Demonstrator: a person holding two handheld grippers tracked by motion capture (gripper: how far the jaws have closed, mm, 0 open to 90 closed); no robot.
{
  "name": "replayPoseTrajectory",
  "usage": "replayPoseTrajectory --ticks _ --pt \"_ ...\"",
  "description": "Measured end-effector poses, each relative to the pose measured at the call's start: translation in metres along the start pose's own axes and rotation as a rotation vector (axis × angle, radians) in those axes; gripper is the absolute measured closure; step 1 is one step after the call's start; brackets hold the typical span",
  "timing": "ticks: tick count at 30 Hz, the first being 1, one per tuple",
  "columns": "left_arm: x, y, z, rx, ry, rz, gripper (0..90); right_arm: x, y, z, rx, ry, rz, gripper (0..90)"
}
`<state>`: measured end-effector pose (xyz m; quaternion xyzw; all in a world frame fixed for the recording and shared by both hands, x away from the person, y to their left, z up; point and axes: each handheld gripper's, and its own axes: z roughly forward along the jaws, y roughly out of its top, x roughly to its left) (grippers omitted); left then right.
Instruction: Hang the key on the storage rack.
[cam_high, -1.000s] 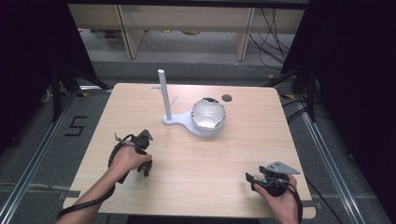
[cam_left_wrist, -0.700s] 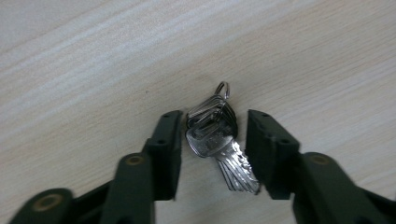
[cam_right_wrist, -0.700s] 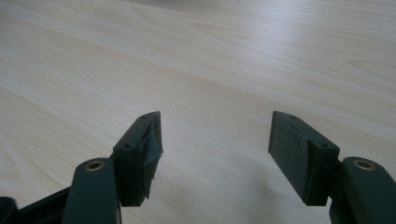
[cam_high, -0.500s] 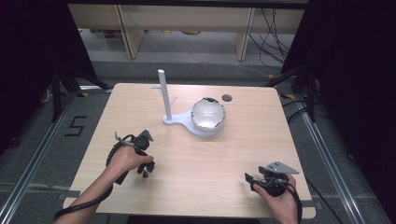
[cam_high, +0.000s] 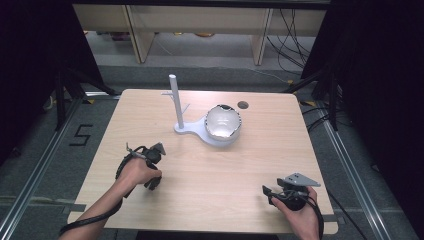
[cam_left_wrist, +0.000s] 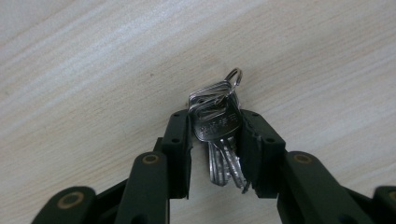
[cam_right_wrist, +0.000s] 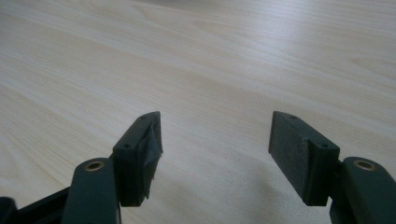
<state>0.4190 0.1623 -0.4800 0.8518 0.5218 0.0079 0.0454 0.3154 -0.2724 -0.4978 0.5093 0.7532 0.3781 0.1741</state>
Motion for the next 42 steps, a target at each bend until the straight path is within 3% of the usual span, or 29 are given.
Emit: replayPoseTrajectory --ticks 2,3,8,13,14,17,18,19,20,21,25,28,33,37,38,42 --pt "0.0 -0.002 0.0 -0.007 0.0 0.049 66.2 0.0 0.0 0.0 -0.002 -0.001 0.002 35.7" --pt "-0.001 -0.003 0.001 -0.024 -0.002 0.058 66.4 -0.003 0.0 0.0 -0.01 -0.001 -0.031 35.7" --pt "0.0 -0.005 0.001 -0.018 -0.006 0.119 66.9 -0.003 0.001 0.0 -0.012 0.0 -0.03 35.7" --pt "0.001 -0.004 0.0 0.001 -0.033 0.077 64.0 -0.003 0.001 0.002 -0.028 -0.003 -0.042 35.7" --pt "0.001 -0.004 0.0 0.007 -0.032 0.084 61.4 -0.002 0.001 0.003 -0.025 0.012 -0.031 35.7" --pt "-0.003 -0.004 0.002 -0.01 0.002 0.111 57.2 -0.003 0.001 0.0 -0.015 -0.007 -0.035 35.7" --pt "-0.004 -0.004 0.002 -0.008 -0.001 0.117 57.7 0.0 0.0 0.0 -0.013 -0.007 0.009 35.7" --pt "-0.004 -0.004 0.002 -0.008 -0.001 0.117 59.8 -0.004 0.001 0.001 -0.03 0.008 -0.028 35.7" --pt "-0.005 -0.005 0.002 -0.015 -0.005 0.118 64.6 -0.003 0.001 -0.001 -0.017 -0.009 -0.032 35.7" --pt "-0.006 -0.006 0.001 -0.017 -0.001 0.147 66.3 -0.003 0.001 -0.001 -0.013 -0.004 -0.033 35.7" --pt "-0.007 -0.008 0.001 -0.031 -0.02 0.163 67.3 -0.002 0.001 0.0 -0.011 0.002 -0.03 35.7" --pt "-0.003 -0.011 0.0 -0.052 -0.03 0.205 67.4 -0.003 0.002 -0.001 -0.02 -0.011 -0.043 35.7" --pt "0.003 -0.013 0.0 -0.093 -0.057 0.184 67.4 -0.003 0.002 0.0 -0.017 -0.007 -0.037 35.8" --pt "0.005 -0.016 -0.001 -0.09 -0.057 0.193 67.4 -0.002 0.002 0.0 -0.016 -0.002 -0.032 35.7" --pt "0.005 -0.017 -0.001 -0.097 -0.057 0.192 67.4 0.001 0.001 -0.001 -0.006 -0.003 0.001 35.8" --pt "0.005 -0.019 -0.005 -0.092 -0.05 0.203 67.4 0.001 0.001 0.0 -0.013 0.002 0.005 35.7"
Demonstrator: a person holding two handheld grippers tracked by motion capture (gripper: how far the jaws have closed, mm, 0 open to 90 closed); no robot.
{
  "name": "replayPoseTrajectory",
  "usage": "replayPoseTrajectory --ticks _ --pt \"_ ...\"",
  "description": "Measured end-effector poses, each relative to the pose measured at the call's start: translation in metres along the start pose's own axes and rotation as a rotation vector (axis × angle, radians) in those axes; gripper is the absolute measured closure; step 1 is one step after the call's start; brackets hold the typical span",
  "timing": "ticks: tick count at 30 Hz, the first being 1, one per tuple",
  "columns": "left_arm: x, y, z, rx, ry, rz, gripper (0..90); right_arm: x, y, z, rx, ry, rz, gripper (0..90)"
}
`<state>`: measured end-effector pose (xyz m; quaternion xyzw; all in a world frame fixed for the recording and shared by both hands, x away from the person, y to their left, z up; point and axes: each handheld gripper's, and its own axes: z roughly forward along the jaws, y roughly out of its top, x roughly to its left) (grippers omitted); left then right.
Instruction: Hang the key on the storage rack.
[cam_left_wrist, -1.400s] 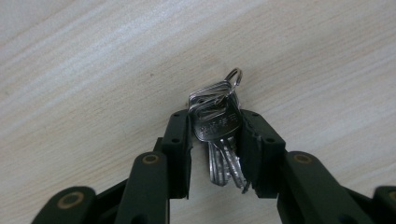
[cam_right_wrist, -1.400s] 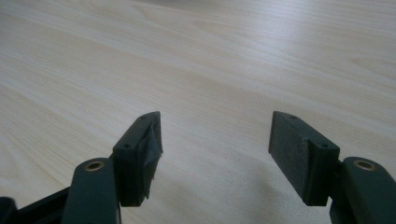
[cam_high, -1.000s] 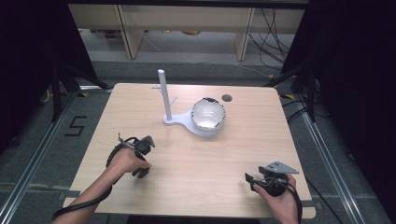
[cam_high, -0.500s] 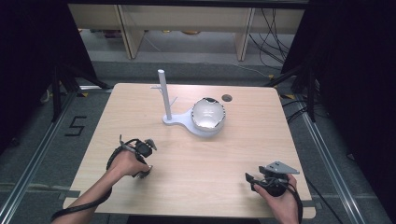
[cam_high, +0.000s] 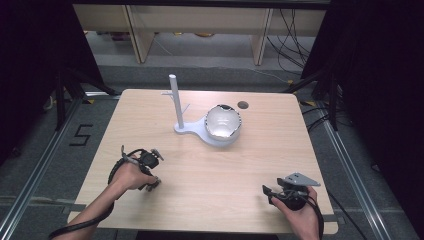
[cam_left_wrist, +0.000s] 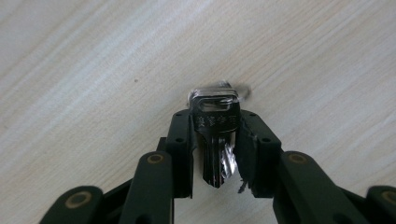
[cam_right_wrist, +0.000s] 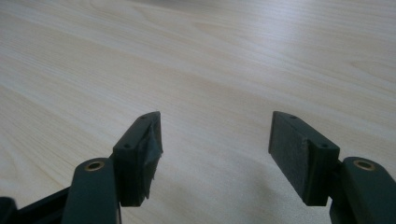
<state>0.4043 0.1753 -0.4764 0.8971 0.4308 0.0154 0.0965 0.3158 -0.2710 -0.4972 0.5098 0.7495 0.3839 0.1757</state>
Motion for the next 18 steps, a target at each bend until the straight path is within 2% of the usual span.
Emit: replayPoseTrajectory --ticks 2,4,6,7,10,11,12,13,18 --pt "0.0 -0.001 -0.001 -0.011 0.005 -0.002 67.4 0.0 0.0 0.0 -0.004 -0.002 -0.006 35.8" --pt "0.001 -0.001 -0.006 -0.022 0.024 0.011 67.4 -0.003 0.001 0.0 -0.004 -0.002 -0.037 35.8" --pt "0.002 0.0 -0.008 -0.027 0.031 0.024 67.4 -0.003 0.001 0.0 -0.002 -0.005 -0.038 35.8" --pt "0.003 0.001 -0.012 -0.042 0.049 0.037 67.4 0.0 0.0 -0.001 0.011 -0.004 0.009 35.7" --pt "0.005 0.002 -0.018 -0.043 0.064 0.049 67.4 -0.002 0.0 0.0 -0.009 -0.008 -0.023 35.8" --pt "0.007 0.004 -0.022 -0.057 0.066 0.041 67.4 -0.001 0.0 0.0 -0.013 -0.009 -0.021 35.7" --pt "0.007 0.004 -0.022 -0.057 0.066 0.041 67.4 -0.004 0.0 0.0 -0.02 -0.01 -0.046 35.7" --pt "0.009 0.006 -0.028 -0.063 0.076 0.04 67.4 -0.004 0.001 0.0 -0.011 -0.012 -0.049 35.7" --pt "0.014 0.012 -0.042 -0.075 0.09 0.041 67.4 -0.003 0.001 0.0 -0.003 -0.003 -0.036 35.7"
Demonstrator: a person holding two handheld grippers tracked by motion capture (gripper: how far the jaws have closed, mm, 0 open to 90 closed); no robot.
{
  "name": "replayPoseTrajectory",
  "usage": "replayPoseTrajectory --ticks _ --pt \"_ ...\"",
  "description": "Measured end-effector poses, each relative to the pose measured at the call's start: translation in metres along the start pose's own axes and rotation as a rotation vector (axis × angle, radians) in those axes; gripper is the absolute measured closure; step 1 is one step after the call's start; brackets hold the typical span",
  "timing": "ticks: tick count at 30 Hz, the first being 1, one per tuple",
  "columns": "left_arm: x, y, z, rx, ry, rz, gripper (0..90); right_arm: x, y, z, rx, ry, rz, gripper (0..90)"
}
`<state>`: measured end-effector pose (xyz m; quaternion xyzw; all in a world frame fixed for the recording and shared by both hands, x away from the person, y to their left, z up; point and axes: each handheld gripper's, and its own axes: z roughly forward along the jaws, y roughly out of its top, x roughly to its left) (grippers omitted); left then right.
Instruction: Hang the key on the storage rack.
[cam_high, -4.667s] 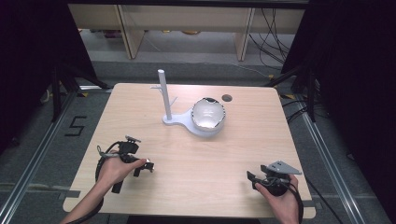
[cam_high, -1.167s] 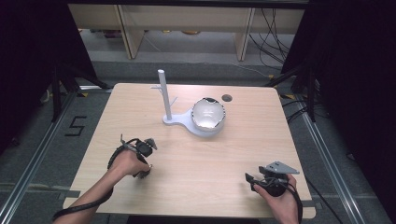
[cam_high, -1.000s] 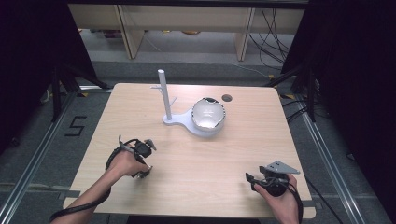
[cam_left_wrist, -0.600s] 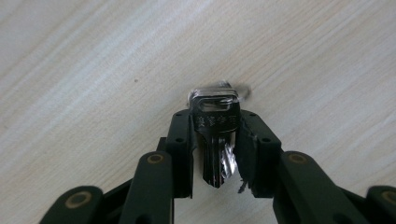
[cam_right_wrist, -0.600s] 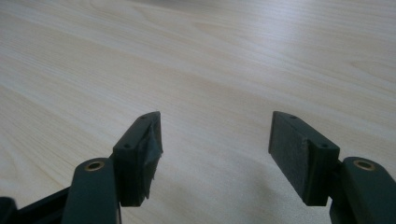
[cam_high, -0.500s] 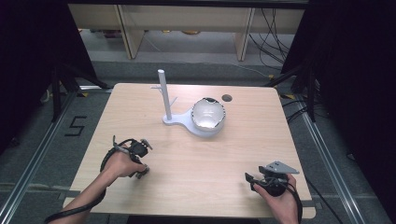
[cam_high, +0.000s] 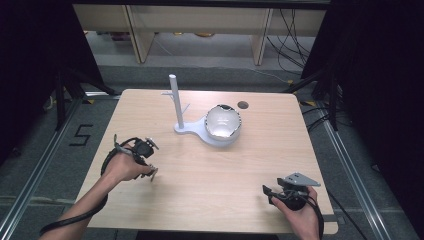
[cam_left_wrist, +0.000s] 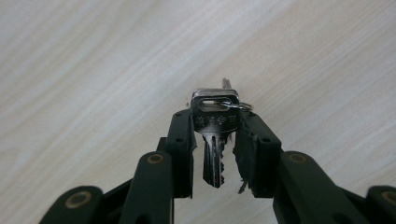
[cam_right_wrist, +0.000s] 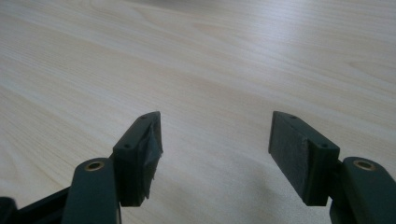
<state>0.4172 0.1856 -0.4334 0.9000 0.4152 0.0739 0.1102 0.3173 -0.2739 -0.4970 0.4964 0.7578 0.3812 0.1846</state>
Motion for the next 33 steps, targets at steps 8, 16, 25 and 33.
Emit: replayPoseTrajectory --ticks 8,16,25,33 --pt "0.016 0.02 -0.024 -0.063 0.038 0.007 67.4 0.0 0.0 0.0 0.002 -0.007 0.0 35.8" --pt "0.027 0.039 -0.045 -0.096 0.069 -0.025 67.4 -0.002 0.0 0.001 0.006 -0.015 -0.002 35.7" --pt "0.042 0.053 -0.059 -0.14 0.088 0.013 67.4 -0.002 0.0 0.001 0.006 -0.017 -0.004 35.7" --pt "0.046 0.064 -0.073 -0.176 0.115 0.013 67.4 -0.003 0.0 0.001 -0.02 -0.022 -0.016 35.8"
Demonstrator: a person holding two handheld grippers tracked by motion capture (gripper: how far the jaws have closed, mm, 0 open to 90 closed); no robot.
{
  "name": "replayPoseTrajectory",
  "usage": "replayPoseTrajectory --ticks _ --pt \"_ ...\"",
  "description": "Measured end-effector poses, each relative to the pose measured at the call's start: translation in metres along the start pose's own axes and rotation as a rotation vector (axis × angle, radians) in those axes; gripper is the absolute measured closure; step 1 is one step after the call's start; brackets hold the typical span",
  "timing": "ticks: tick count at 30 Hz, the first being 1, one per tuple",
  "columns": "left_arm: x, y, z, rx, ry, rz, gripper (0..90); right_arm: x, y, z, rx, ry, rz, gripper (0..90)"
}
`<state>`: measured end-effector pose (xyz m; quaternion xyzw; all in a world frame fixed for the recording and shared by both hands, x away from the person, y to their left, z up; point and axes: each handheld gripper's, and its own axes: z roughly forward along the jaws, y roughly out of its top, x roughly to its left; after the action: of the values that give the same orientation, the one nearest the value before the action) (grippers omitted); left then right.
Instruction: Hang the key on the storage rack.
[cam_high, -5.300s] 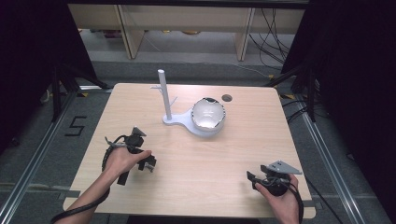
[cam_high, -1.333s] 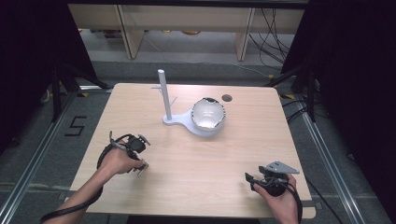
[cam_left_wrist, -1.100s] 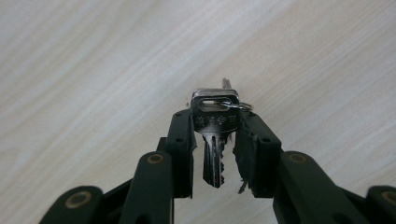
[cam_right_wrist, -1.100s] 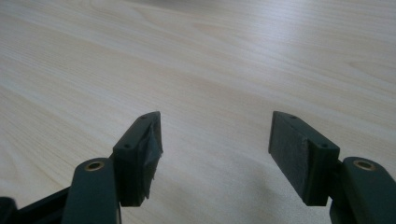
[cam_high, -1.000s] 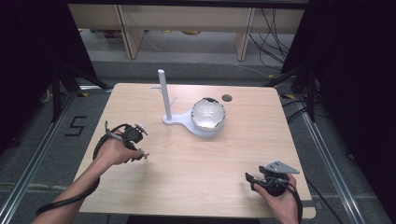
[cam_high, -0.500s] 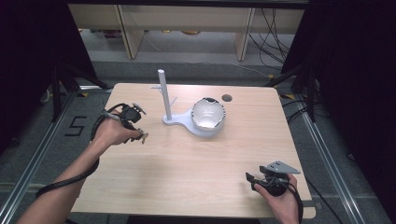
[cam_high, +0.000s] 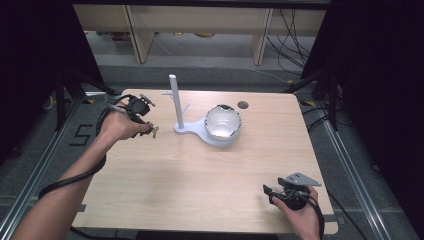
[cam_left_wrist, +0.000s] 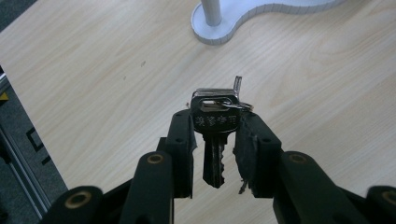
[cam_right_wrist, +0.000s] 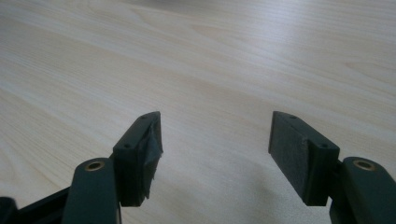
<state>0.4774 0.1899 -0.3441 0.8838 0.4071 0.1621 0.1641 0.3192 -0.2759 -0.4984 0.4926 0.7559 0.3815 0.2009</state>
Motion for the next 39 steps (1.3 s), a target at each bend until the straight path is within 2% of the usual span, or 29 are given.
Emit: replayPoseTrajectory --ticks 1,2,4,5,6,7,11,13,15,16,17,19,20,21,24,25,26,29,30,33,37,39 --pt "0.0 0.001 0.0 -0.015 0.004 -0.013 67.4 0.0 0.0 0.0 0.003 0.001 0.001 35.8" --pt "0.001 0.002 -0.002 0.001 0.005 0.004 67.4 0.001 0.001 0.0 0.023 0.005 0.012 35.8" --pt "0.001 0.002 -0.002 -0.01 0.008 0.001 67.4 0.0 0.001 0.0 0.019 0.011 0.006 35.8" --pt "0.002 0.004 -0.003 -0.017 0.013 -0.007 67.4 0.0 0.001 -0.002 0.019 0.035 0.016 35.9" --pt "0.004 0.005 -0.005 -0.013 0.018 0.005 67.4 0.0 0.001 -0.002 0.017 0.04 0.019 35.9" --pt "0.004 0.005 -0.005 -0.036 0.019 -0.015 67.4 0.0 0.001 -0.002 0.013 0.031 0.012 35.8" --pt "0.008 0.008 -0.009 -0.042 0.039 -0.002 67.4 0.0 0.001 -0.002 0.018 0.035 0.017 35.9" --pt "0.009 0.01 -0.011 -0.086 0.051 -0.02 67.4 0.001 0.001 -0.001 0.02 0.032 0.018 35.9" --pt "0.011 0.011 -0.012 -0.083 0.05 -0.011 67.4 0.002 0.001 -0.001 0.014 0.014 0.013 35.9" --pt "0.012 0.011 -0.012 -0.103 0.059 -0.022 67.4 0.004 0.0 -0.002 0.027 0.012 0.048 35.9" --pt "0.013 0.012 -0.013 -0.106 0.06 -0.018 67.4 0.003 0.0 -0.001 0.02 0.008 0.026 35.8" --pt "0.014 0.013 -0.013 -0.113 0.058 -0.023 67.4 0.004 0.0 0.0 0.014 0.018 0.045 35.8" --pt "0.016 0.014 -0.013 -0.121 0.063 -0.02 67.4 0.002 0.0 0.0 0.014 0.015 0.011 35.9" --pt "0.016 0.014 -0.013 -0.121 0.063 -0.02 67.4 0.002 0.0 0.0 0.014 0.015 0.011 35.9" --pt "0.018 0.018 -0.018 -0.171 0.078 -0.018 67.4 0.002 0.0 0.0 0.015 0.015 0.013 35.9" --pt "0.018 0.018 -0.018 -0.171 0.078 -0.018 67.4 0.005 0.0 -0.002 0.03 0.012 0.058 35.9" --pt "0.019 0.019 -0.019 -0.185 0.079 -0.019 67.4 0.004 0.0 -0.001 0.024 0.013 0.044 35.9" --pt "0.02 0.021 -0.021 -0.232 0.077 -0.017 67.4 0.004 0.0 0.0 0.011 0.02 0.047 35.8" --pt "0.02 0.022 -0.022 -0.248 0.08 -0.017 67.4 0.004 0.0 -0.001 0.024 0.014 0.044 35.8" --pt "0.021 0.024 -0.02 -0.269 0.073 -0.016 67.4 0.004 0.0 -0.001 0.023 0.012 0.039 35.9" --pt "0.025 0.027 -0.02 -0.26 0.06 -0.017 67.4 0.003 0.0 -0.001 0.022 0.012 0.037 35.8" --pt "0.026 0.029 -0.018 -0.285 0.065 -0.017 67.4 0.004 0.0 -0.001 0.027 0.015 0.045 35.8"
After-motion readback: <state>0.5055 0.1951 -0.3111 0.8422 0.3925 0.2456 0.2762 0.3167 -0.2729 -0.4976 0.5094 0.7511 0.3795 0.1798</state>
